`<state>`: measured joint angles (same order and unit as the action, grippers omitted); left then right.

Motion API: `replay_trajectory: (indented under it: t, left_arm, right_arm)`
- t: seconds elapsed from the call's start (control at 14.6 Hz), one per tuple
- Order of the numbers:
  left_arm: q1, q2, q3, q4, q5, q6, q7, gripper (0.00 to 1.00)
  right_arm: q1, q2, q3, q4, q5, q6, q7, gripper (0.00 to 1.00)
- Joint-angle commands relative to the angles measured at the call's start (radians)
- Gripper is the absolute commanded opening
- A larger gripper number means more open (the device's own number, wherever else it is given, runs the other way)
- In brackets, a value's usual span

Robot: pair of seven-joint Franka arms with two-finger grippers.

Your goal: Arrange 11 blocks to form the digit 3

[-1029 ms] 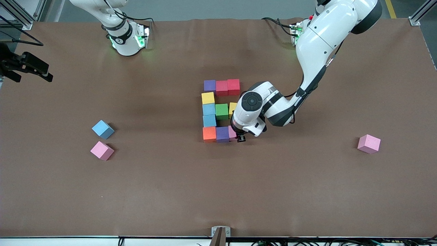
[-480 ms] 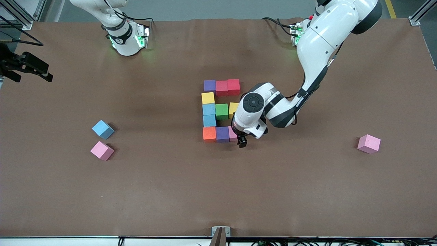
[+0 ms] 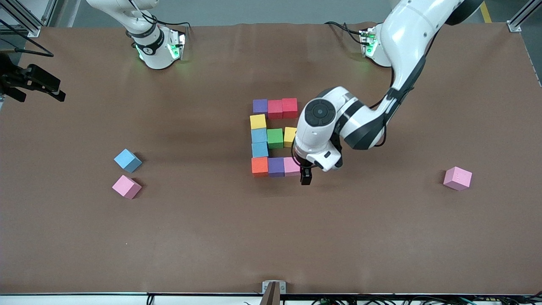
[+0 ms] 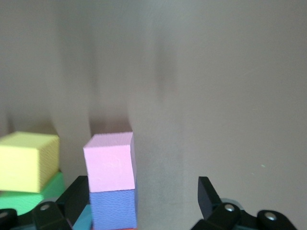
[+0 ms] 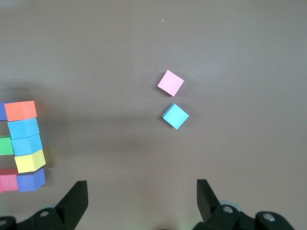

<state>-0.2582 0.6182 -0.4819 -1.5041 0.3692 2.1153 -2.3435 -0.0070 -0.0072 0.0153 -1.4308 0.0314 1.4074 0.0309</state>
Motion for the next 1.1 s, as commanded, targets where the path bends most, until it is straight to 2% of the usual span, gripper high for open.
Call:
replay_trajectory:
  t: [0.0, 0.14, 0.41, 0.75, 1.03]
  left_arm:
    - [0.031, -0.055, -0.001, 0.045, -0.016, -0.148, 0.248, 1.00]
    - [0.083, -0.101, 0.000, 0.062, -0.061, -0.236, 0.495, 1.00]
    - [0.218, -0.198, 0.000, 0.065, -0.095, -0.313, 0.950, 1.00]
    - [0.373, -0.273, -0.001, 0.064, -0.091, -0.356, 1.327, 1.00]
    - [0.435, -0.362, 0.017, 0.062, -0.110, -0.432, 1.597, 1.00]
  right_arm:
    - [-0.008, -0.005, 0.005, 0.003, -0.008, 0.001, -0.005, 1.00]
    - [-0.008, -0.005, 0.005, 0.003, -0.008, 0.001, -0.005, 1.00]
    - [-0.008, -0.005, 0.005, 0.001, -0.008, 0.001, -0.005, 1.00]
    - [-0.008, -0.005, 0.005, 0.003, -0.008, 0.001, -0.005, 1.00]
    - [-0.008, -0.005, 0.006, 0.003, -0.008, 0.001, -0.005, 1.00]
